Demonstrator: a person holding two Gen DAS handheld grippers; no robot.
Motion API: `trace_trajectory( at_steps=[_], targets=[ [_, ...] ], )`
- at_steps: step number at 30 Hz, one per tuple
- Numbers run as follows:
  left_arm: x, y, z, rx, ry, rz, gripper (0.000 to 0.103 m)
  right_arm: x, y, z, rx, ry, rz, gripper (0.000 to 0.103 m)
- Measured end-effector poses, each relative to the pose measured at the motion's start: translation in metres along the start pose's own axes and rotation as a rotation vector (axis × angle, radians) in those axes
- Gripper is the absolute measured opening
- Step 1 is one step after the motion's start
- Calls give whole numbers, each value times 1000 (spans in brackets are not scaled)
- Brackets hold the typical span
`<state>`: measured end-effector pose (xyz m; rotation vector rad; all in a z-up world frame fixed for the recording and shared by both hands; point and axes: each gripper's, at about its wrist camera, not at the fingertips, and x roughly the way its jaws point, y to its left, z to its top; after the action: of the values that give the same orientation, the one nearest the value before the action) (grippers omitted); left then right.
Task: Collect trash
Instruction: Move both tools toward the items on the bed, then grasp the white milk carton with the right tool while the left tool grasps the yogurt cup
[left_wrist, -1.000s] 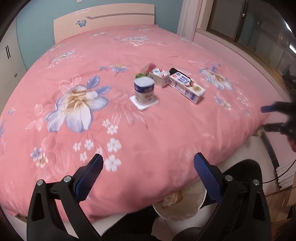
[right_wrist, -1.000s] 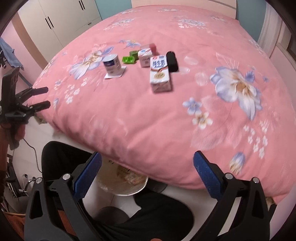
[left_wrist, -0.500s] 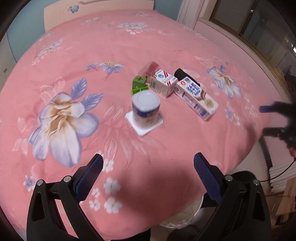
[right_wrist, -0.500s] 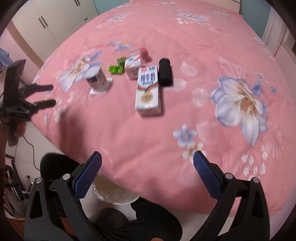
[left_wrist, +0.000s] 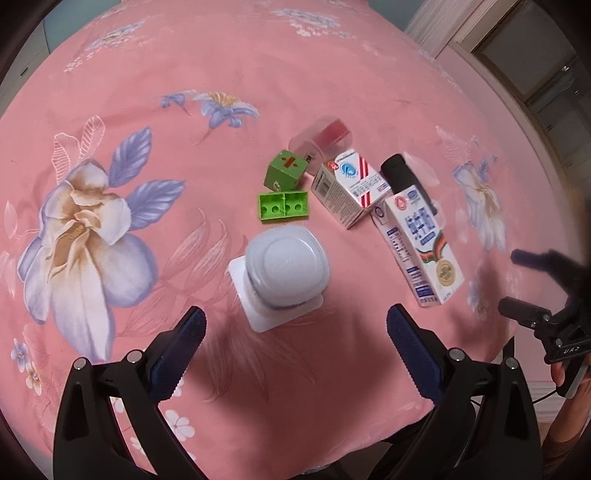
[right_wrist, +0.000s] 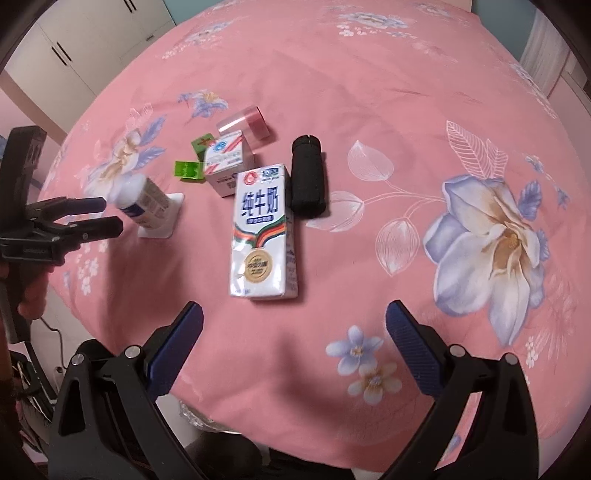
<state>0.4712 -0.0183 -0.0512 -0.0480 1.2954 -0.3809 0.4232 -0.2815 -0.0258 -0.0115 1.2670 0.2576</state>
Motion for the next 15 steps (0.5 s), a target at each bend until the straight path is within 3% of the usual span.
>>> trace_trajectory(
  at_steps=[3,15],
  targets=[
    [13,1,6,-27,11,31,100,12,-3,10,8,13,-12,98],
    [43,-1,24,-95,17,37,100,57,17,42,-30,57,12,96]
  ],
)
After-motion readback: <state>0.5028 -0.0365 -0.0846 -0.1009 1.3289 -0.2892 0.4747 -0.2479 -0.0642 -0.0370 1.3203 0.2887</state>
